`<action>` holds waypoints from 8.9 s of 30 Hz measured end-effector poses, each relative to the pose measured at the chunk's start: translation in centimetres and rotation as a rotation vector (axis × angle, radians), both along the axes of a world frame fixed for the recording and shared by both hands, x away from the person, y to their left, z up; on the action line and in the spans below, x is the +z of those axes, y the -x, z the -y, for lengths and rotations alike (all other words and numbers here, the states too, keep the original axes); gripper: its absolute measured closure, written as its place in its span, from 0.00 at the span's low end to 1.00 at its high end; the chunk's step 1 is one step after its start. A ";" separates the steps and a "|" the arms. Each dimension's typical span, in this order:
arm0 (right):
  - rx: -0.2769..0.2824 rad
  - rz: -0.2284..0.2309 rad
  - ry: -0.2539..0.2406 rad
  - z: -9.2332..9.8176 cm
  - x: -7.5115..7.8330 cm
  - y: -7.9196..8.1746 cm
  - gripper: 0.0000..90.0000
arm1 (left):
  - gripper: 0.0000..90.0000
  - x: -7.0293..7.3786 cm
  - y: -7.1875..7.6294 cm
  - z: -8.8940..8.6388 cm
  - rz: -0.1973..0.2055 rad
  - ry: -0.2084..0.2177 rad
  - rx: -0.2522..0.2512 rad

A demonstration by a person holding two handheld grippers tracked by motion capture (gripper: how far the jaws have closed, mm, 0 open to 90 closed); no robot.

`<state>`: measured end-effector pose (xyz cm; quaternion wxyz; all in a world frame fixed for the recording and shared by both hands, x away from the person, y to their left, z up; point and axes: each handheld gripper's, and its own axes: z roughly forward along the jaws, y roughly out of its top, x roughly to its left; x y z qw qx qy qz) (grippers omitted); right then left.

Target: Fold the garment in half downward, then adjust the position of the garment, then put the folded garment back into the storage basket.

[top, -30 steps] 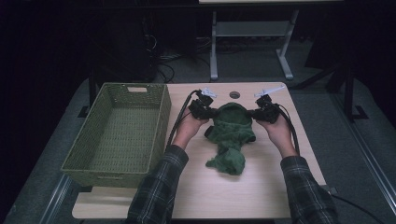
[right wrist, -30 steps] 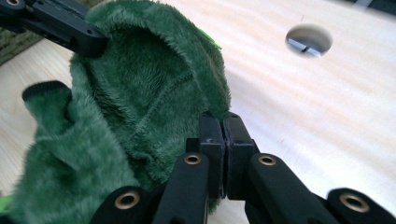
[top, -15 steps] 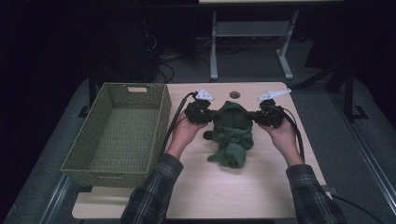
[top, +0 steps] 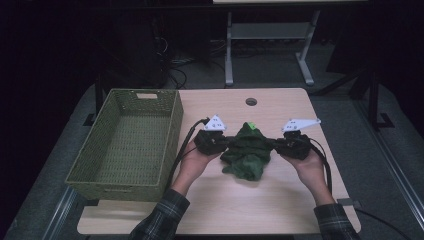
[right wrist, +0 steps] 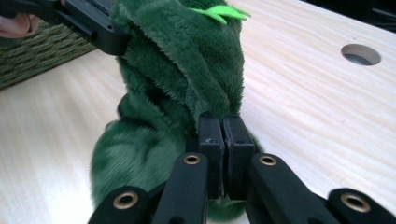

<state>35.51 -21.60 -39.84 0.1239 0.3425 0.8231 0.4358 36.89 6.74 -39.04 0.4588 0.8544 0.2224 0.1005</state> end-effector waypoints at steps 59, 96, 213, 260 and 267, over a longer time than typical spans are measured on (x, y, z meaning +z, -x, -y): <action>0.120 -0.062 -0.002 1.3 -3.1 8.7 0.79 | 0.75 -3.0 6.8 -2.1 -0.035 -0.076 -0.142; 0.009 -0.059 0.022 0.8 -0.8 -0.5 1.00 | 1.00 -4.7 7.5 0.7 -0.158 -0.200 -0.159; -0.217 -0.078 0.152 6.1 -8.5 7.0 0.01 | 0.16 -4.7 0.7 2.5 -0.068 -0.218 -0.282; -0.214 -0.077 0.153 6.2 -8.5 7.0 0.01 | 0.80 -6.4 0.6 2.8 -0.172 -0.323 -0.270; -0.213 -0.077 0.153 6.1 -8.5 7.0 0.01 | 0.80 -6.0 0.5 2.6 -0.199 -0.304 -0.248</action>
